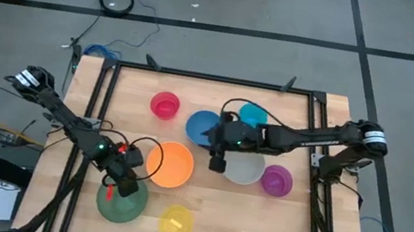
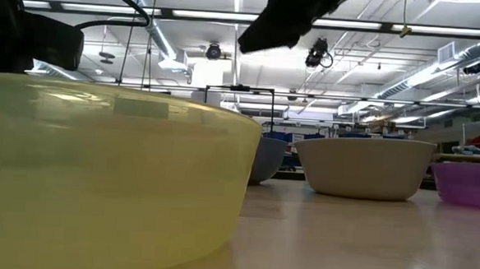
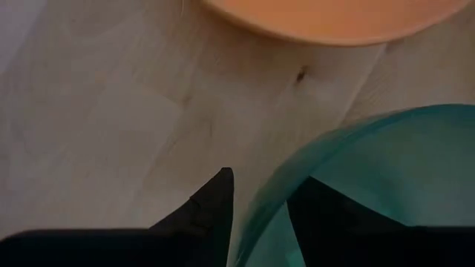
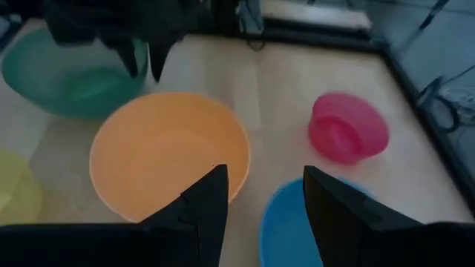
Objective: Nest bowls inside each other
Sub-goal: Adjust the green bowl, then stack the orange bowl on top of the green bowl, then stack the blue bowl on top of the orange bowl
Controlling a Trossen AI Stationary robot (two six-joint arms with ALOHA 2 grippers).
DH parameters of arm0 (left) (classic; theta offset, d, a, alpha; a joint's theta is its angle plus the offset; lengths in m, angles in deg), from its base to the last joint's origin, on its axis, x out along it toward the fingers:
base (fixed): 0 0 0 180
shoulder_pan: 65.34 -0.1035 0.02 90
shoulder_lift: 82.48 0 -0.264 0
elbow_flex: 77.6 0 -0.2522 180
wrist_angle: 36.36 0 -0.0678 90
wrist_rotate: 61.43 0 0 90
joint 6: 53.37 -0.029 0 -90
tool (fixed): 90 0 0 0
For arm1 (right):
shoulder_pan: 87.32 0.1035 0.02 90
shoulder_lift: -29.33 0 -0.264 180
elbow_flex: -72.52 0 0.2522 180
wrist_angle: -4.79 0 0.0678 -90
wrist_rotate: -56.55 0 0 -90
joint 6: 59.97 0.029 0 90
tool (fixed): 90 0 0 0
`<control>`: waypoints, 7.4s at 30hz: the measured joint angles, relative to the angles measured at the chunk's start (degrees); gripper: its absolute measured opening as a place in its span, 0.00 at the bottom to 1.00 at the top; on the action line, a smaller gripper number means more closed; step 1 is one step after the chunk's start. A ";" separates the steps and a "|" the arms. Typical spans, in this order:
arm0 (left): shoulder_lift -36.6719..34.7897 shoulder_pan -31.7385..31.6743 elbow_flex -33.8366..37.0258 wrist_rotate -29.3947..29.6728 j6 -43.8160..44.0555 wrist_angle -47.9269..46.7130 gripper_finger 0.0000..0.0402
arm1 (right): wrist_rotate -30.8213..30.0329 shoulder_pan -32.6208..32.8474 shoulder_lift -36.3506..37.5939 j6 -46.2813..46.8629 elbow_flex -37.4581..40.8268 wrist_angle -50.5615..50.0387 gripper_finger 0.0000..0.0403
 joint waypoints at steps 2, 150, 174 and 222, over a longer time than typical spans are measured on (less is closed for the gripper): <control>0.00 0.00 0.00 0.03 0.43 -0.03 0.33 | -0.11 -0.16 1.29 -0.13 -0.05 -0.68 0.40; -0.59 -0.22 -47.08 66.92 -8.01 -22.57 0.33 | 43.23 8.91 -32.86 -12.79 -18.65 38.20 0.00; -0.90 -0.22 -49.03 63.63 -11.17 -20.98 0.33 | 32.41 9.36 -40.22 -16.09 -24.09 28.05 0.12; 12.82 -1.49 -48.92 40.59 -9.38 -39.67 0.33 | 0.01 2.79 29.67 14.87 15.24 -25.38 0.22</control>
